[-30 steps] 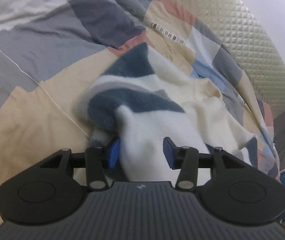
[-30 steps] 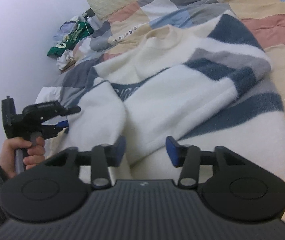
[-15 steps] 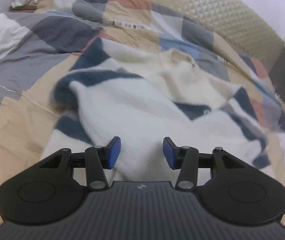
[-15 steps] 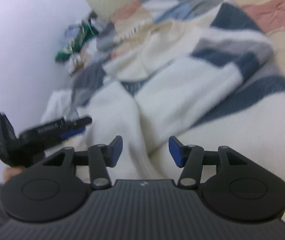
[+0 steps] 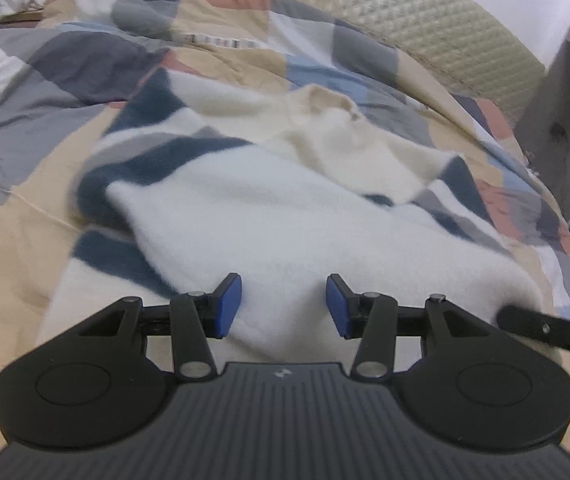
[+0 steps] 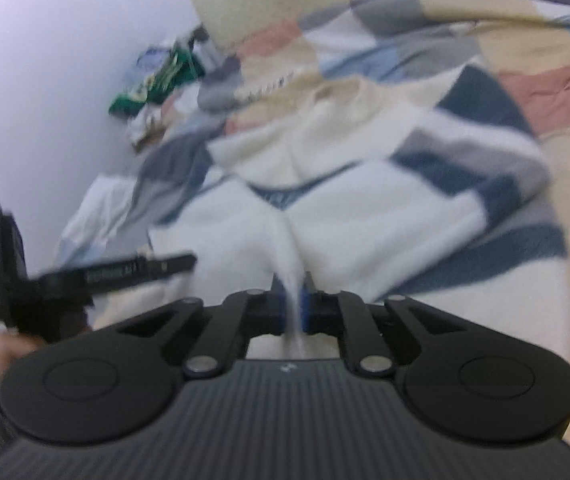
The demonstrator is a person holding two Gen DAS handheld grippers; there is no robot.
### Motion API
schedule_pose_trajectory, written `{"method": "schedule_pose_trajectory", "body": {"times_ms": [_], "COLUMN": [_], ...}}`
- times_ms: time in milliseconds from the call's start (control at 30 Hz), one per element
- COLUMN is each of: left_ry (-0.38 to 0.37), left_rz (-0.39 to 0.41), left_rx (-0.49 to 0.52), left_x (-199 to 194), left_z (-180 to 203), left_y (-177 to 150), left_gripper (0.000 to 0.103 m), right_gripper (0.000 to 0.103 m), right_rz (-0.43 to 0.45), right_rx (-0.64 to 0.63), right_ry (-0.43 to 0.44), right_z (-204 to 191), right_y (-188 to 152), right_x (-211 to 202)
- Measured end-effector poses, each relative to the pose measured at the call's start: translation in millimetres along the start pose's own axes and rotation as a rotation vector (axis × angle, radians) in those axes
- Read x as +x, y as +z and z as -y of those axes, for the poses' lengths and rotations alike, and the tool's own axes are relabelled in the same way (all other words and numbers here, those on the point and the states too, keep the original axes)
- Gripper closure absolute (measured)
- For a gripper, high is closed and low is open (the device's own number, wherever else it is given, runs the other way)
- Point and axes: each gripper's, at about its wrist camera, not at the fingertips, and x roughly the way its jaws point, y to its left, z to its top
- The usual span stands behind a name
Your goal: Fold large clothes
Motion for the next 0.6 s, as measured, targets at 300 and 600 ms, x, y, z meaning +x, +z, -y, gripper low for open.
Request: {"method": "schedule_pose_trajectory", "body": {"times_ms": [300, 600], "left_ry": [0.063, 0.069], "left_rz": [-0.045, -0.049], "left_rx": [0.137, 0.162], "left_x": [14, -5], "left_z": [17, 19], "left_y": [-8, -12], "left_gripper": [0.05, 0.041], "right_gripper": [0.092, 0.086], "right_rz": [-0.156, -0.144], "right_rx": [0.047, 0.123], "right_ry": [-0.111, -0.101], "right_z": [24, 28], "right_y": [-20, -23], "right_x": [44, 33]}}
